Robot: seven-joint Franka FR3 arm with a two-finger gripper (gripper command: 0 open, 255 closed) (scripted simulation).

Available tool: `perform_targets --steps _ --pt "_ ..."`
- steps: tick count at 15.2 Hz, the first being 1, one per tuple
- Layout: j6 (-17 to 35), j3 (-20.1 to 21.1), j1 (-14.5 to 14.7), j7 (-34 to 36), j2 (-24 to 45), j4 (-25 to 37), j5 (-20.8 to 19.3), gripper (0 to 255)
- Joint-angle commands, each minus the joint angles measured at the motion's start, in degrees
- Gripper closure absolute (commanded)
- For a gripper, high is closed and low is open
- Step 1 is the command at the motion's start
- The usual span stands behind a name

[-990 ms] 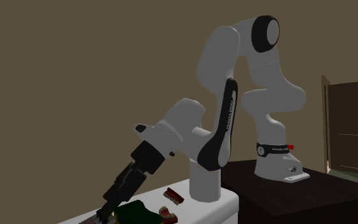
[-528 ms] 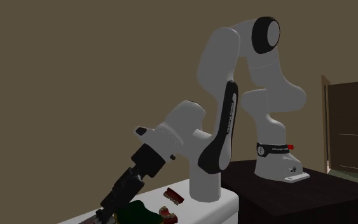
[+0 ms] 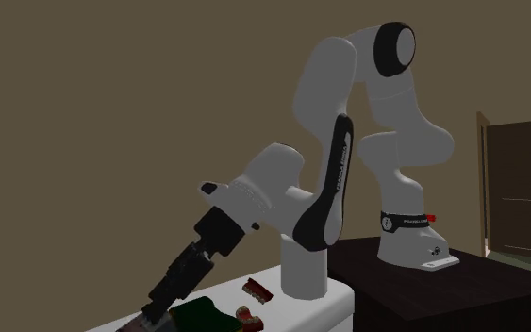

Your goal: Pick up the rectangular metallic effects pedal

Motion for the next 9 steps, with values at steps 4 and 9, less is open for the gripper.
perform_targets --steps 4,9 --pt "-2.3 -0.6 0.6 -0.5 -4.2 -1.8 -0.5 255" --pt "-5.1 -1.1 1.0 -1.0 -8.4 -3.2 -1.2 255"
